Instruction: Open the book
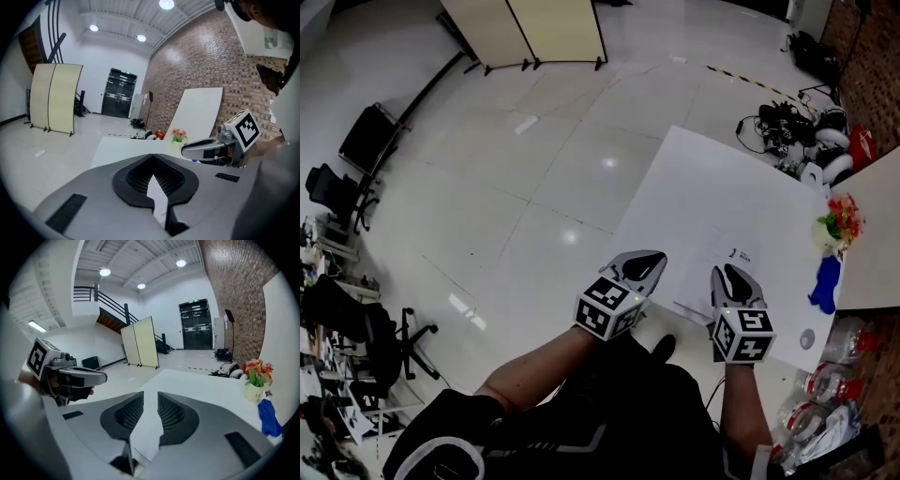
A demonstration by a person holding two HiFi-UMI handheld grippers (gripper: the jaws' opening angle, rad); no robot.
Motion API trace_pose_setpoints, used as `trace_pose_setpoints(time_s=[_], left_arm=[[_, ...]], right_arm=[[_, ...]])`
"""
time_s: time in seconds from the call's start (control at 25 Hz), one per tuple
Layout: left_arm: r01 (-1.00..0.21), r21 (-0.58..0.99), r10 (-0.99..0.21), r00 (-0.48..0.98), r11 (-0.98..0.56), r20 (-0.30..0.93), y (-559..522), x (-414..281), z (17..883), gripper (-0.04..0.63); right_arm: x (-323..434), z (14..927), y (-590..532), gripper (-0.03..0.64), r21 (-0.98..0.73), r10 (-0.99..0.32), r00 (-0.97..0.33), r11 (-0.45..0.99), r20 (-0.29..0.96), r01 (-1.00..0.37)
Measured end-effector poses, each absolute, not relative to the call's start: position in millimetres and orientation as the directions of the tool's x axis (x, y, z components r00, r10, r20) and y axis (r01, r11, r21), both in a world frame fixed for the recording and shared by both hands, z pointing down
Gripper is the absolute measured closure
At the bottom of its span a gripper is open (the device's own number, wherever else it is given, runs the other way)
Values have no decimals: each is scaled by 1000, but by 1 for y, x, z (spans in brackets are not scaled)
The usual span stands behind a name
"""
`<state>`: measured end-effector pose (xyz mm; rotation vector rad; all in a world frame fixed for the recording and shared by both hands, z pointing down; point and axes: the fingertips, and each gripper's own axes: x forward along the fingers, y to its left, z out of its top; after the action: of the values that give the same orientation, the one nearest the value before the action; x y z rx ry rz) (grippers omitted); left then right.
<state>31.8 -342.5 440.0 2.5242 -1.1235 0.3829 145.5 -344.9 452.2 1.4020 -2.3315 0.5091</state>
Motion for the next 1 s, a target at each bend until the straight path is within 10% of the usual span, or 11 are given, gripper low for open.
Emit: trace_pose_setpoints(time_s=[0.4, 1.0], left_arm=[[-747, 149, -538, 588, -648, 605, -396, 27, 548, 594], [-737, 293, -361, 587, -610, 725, -417, 21, 632, 594]], right_arm=[[119, 573, -386, 433, -223, -601, -303, 206, 740, -953], [103, 663, -389, 434, -41, -418, -41, 8, 908, -999]])
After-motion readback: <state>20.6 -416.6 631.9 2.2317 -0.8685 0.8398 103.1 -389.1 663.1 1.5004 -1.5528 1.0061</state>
